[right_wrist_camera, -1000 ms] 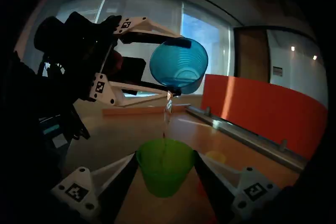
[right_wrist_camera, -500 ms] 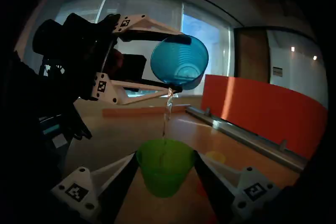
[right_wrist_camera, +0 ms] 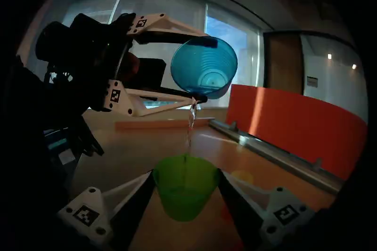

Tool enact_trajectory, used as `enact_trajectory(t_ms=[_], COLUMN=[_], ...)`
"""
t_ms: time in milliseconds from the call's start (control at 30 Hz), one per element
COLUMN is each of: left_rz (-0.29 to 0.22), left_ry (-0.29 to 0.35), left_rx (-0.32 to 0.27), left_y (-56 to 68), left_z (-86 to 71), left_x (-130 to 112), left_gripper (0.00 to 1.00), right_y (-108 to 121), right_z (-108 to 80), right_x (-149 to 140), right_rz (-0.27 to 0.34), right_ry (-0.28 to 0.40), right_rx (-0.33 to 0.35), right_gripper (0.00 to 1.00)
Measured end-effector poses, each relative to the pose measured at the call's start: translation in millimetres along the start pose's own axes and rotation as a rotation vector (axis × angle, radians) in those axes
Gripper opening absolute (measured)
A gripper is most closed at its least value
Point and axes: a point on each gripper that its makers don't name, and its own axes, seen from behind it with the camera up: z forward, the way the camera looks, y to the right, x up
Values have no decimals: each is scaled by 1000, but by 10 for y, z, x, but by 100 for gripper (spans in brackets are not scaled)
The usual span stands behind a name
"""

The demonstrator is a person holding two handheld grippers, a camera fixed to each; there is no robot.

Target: Pour water

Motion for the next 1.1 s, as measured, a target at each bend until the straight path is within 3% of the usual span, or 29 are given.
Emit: enact_trajectory(t_ms=[1100], left_rz=[143], left_ry=[-1], left_rx=[42], left_y=[-78], left_z=[-20], left_x=[36], left_gripper=[86], right_y=[8], right_z=[-9], right_x=[-1], right_rz=[0], right_ry=[7], right_rx=[-5], right_gripper=[93])
